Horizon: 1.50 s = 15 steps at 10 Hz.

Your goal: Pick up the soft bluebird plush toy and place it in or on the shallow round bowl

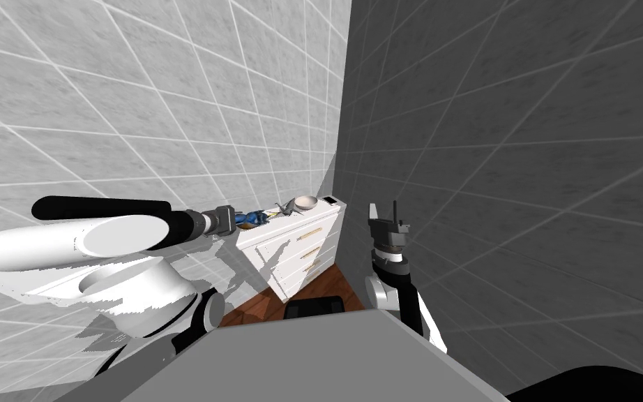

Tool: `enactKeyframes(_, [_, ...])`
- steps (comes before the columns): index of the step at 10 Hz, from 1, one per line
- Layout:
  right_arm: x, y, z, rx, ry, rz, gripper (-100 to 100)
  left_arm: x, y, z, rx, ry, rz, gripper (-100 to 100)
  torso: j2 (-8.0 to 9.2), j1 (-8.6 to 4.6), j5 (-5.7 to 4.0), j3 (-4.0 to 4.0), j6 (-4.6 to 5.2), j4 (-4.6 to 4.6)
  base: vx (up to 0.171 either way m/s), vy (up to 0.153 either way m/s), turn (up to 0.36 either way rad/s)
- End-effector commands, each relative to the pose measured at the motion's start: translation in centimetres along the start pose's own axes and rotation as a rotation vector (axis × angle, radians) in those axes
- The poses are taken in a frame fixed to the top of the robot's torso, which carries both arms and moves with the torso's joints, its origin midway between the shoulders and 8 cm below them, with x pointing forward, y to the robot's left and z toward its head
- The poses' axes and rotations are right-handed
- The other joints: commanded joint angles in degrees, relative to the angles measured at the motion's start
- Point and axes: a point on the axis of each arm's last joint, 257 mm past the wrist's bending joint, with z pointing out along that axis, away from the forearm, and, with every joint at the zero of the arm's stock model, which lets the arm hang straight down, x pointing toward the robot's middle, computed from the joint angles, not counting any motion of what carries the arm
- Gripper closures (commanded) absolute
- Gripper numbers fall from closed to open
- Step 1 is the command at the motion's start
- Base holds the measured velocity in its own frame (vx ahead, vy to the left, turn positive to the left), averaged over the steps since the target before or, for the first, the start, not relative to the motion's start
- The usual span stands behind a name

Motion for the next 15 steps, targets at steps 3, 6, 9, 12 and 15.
enactKeyframes(3, [0.0,0.0,0.0,0.0,0.0,0.0,0,0.0,0.1,-0.5,-0.003,0.0,0.0,0,0.0,-0.02,-0.01,0.01,0.0,0.02,-0.007,0.007,0.0])
enactKeyframes(6, [0.0,0.0,0.0,0.0,0.0,0.0,0,1.2,-3.2,0.3,0.08,0.031,0.002,100,0.16,-0.23,-0.09,0.13,0.02,0.11,-0.056,-0.032,0.027])
enactKeyframes(9, [0.0,0.0,0.0,0.0,0.0,0.0,0,2.5,-5.5,1.0,0.124,0.06,0.004,100,0.42,-0.46,-0.17,0.32,0.02,0.25,-0.079,-0.053,0.031])
enactKeyframes(12, [0.0,0.0,0.0,0.0,0.0,0.0,0,5.1,-8.8,2.2,0.161,0.107,0.01,100,0.45,-0.43,-0.19,0.38,0.02,0.32,-0.08,-0.051,0.047])
enactKeyframes(15, [0.0,0.0,0.0,0.0,0.0,0.0,0,7.2,-11.1,3.0,0.177,0.139,0.018,100,0.52,-0.5,-0.24,0.45,0.02,0.38,-0.076,-0.046,0.047])
